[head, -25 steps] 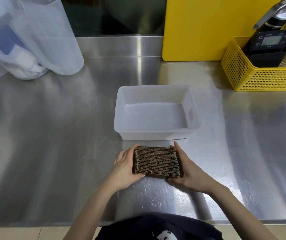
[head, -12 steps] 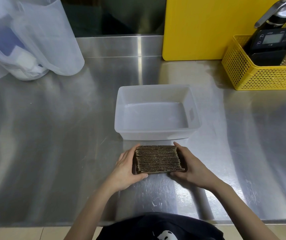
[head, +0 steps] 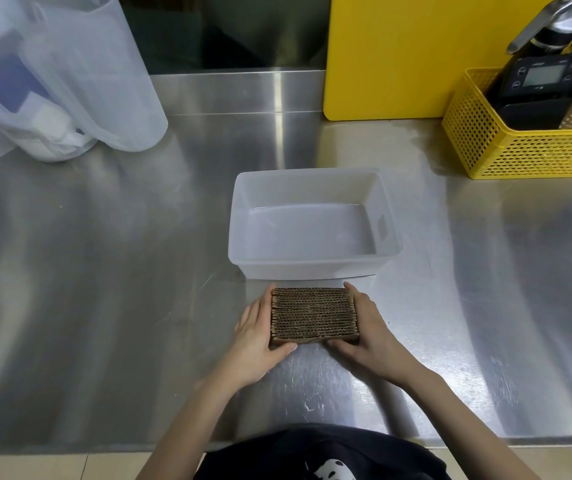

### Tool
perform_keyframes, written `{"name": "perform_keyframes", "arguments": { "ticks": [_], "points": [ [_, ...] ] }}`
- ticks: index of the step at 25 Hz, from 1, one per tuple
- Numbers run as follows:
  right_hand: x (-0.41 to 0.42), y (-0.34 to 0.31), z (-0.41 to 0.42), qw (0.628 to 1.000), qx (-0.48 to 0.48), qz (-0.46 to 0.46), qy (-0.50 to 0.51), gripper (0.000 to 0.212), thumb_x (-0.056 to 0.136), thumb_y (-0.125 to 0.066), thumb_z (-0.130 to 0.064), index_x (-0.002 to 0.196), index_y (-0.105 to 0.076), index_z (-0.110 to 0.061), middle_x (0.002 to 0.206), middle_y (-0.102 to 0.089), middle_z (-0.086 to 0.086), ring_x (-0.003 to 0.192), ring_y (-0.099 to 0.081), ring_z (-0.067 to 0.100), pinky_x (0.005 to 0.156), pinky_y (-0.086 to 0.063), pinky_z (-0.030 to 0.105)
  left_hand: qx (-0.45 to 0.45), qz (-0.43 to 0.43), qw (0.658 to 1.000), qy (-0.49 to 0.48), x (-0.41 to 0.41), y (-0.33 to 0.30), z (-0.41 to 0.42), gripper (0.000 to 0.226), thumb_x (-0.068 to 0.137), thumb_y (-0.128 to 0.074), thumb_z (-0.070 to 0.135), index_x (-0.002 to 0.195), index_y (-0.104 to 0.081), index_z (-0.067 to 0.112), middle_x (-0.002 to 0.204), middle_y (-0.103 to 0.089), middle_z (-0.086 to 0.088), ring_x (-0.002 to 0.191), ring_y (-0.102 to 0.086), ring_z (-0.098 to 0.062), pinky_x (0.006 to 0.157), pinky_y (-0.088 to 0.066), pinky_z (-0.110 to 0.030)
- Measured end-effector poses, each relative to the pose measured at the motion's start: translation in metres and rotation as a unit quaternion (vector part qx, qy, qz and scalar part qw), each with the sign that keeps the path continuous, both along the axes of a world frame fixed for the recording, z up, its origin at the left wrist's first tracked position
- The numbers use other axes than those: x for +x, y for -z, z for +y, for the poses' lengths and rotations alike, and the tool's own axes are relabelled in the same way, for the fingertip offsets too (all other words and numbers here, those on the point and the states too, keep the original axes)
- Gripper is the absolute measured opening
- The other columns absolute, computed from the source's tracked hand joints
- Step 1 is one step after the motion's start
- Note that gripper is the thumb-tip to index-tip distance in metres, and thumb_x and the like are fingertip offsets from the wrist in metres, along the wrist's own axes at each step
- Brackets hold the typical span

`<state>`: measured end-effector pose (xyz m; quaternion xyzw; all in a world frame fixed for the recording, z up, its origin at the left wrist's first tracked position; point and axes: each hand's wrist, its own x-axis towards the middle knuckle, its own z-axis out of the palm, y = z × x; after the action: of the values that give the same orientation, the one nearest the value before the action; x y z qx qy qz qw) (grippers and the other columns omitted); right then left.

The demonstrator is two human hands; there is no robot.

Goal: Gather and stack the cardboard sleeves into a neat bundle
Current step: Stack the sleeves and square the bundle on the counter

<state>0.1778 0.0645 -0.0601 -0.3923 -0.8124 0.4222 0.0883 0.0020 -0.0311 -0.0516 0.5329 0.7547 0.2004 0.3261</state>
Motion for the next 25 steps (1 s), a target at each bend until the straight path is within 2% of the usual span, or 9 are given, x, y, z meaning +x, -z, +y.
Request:
{"name": "perform_keyframes", "arguments": {
  "ticks": [2, 6, 7, 10, 14, 20, 25],
  "points": [
    [-0.001, 0.0, 0.001, 1.0, 0.006, 0.003, -0.003, 0.088, 0.075, -0.071, -0.023, 0.141, -0.014, -0.009, 0.124, -0.036, 0.003, 0.117, -0.032, 0.011, 0.095, -0.018, 0.009, 0.011, -0.003, 1.0, -0.008, 0.0, 0.001, -0.001, 0.09, 0.079, -0.063, 0.03, 0.143, -0.001, 0.017, 0.15, -0.024, -0.003, 0.136, -0.021, -0.018, 0.115, -0.017, -0.035],
    [0.0, 0.0, 0.003, 1.0, 0.006, 0.02, 0.009, 0.07, 0.071, -0.073, -0.023, 0.13, -0.035, -0.016, 0.117, -0.044, -0.004, 0.111, -0.04, 0.009, 0.097, -0.031, 0.02, 0.033, -0.011, 0.999, -0.035, -0.002, 0.002, 0.0, 0.085, 0.074, -0.068, 0.028, 0.141, -0.016, 0.017, 0.143, -0.037, -0.003, 0.129, -0.03, -0.018, 0.111, -0.025, -0.034],
    [0.0, -0.002, 0.003, 1.0, 0.003, 0.021, 0.012, 0.067, 0.07, -0.073, -0.024, 0.127, -0.038, -0.017, 0.115, -0.045, -0.005, 0.109, -0.04, 0.009, 0.095, -0.032, 0.019, 0.038, -0.016, 0.998, -0.044, -0.004, 0.002, 0.0, 0.084, 0.073, -0.069, 0.028, 0.14, -0.019, 0.017, 0.141, -0.04, -0.003, 0.127, -0.032, -0.018, 0.111, -0.027, -0.034],
    [-0.003, -0.005, 0.005, 0.999, -0.001, 0.031, 0.02, 0.071, 0.065, -0.067, -0.037, 0.127, -0.039, -0.017, 0.114, -0.045, -0.006, 0.108, -0.041, 0.007, 0.09, -0.03, 0.008, 0.053, -0.02, 0.996, -0.063, -0.008, -0.001, 0.003, 0.083, 0.07, -0.072, 0.026, 0.138, -0.025, 0.017, 0.137, -0.044, -0.002, 0.126, -0.032, -0.017, 0.109, -0.028, -0.035],
    [-0.006, -0.001, 0.008, 1.0, -0.01, 0.012, 0.026, 0.069, 0.067, -0.074, -0.024, 0.127, -0.04, -0.016, 0.116, -0.049, -0.003, 0.114, -0.045, 0.016, 0.094, -0.034, 0.02, 0.031, -0.004, 0.998, -0.049, -0.012, 0.001, 0.006, 0.086, 0.069, -0.072, 0.029, 0.139, -0.023, 0.017, 0.139, -0.043, -0.002, 0.127, -0.031, -0.02, 0.111, -0.026, -0.036],
    [-0.006, 0.0, 0.009, 0.999, -0.02, 0.006, 0.029, 0.069, 0.068, -0.075, -0.021, 0.127, -0.04, -0.016, 0.113, -0.046, -0.007, 0.115, -0.045, 0.016, 0.096, -0.036, 0.024, 0.01, -0.003, 0.999, -0.052, -0.013, 0.002, 0.007, 0.087, 0.069, -0.072, 0.032, 0.139, -0.022, 0.019, 0.141, -0.042, -0.001, 0.13, -0.029, -0.021, 0.112, -0.025, -0.041],
    [-0.004, -0.007, 0.006, 0.998, -0.054, 0.02, 0.035, 0.072, 0.066, -0.076, -0.016, 0.127, -0.04, -0.018, 0.114, -0.049, -0.006, 0.114, -0.049, 0.015, 0.098, -0.038, 0.026, -0.004, -0.017, 0.999, -0.045, -0.014, -0.006, 0.005, 0.087, 0.068, -0.073, 0.033, 0.138, -0.023, 0.021, 0.14, -0.042, 0.001, 0.13, -0.028, -0.017, 0.112, -0.026, -0.037]
  ]
}}
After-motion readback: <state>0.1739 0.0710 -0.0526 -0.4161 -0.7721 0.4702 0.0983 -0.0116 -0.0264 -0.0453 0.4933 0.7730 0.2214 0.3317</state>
